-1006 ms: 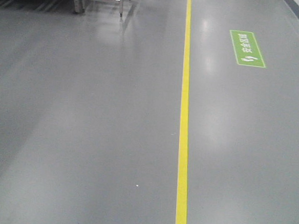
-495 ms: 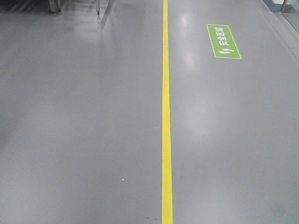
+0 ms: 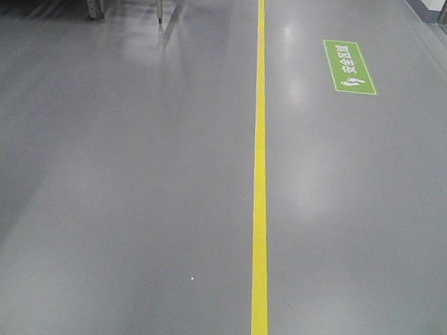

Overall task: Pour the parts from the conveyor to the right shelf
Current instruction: 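Drive the base down the aisle holding the block in the right gripper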

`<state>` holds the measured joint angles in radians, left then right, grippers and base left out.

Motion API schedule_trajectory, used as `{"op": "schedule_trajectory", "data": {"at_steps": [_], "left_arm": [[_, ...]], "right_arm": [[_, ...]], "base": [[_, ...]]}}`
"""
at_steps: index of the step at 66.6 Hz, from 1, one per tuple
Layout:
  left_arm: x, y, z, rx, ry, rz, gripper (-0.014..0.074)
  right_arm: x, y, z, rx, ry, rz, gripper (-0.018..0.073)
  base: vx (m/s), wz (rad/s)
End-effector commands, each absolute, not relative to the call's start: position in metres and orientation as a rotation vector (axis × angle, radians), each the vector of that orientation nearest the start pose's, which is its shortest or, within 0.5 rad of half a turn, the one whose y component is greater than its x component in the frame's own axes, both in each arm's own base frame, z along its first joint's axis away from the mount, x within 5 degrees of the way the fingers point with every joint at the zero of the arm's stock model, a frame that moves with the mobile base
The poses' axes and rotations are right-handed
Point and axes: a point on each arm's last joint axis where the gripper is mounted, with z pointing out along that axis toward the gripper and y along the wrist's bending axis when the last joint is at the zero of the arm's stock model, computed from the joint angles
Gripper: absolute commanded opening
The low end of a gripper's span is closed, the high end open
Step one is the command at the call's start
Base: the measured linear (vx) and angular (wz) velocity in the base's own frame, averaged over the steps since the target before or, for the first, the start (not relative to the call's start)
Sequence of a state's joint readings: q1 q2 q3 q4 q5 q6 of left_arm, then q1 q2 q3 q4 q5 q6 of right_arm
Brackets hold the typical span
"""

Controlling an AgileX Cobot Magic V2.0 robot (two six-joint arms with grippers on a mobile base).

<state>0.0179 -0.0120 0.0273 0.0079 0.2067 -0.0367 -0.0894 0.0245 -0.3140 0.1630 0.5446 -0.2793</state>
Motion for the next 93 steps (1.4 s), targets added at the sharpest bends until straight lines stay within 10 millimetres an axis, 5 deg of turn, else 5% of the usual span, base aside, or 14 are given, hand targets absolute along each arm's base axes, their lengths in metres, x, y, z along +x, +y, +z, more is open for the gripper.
{"op": "schedule_trajectory", "data": {"at_steps": [1,93], "left_arm": [[0.0549,0.0005,0.2002,-0.044,1.595,-0.028,-0.0006],[0.0549,0.0005,0.2002,-0.044,1.595,-0.028,-0.0006]], "right_arm": [[0.0355,0.0034,0.2802,-0.09,1.652,-0.114,-0.0005],[0.0355,0.0034,0.2802,-0.09,1.652,-0.114,-0.0005]], "base": [[0.15,0.03],[0.41,-0.09]]}}
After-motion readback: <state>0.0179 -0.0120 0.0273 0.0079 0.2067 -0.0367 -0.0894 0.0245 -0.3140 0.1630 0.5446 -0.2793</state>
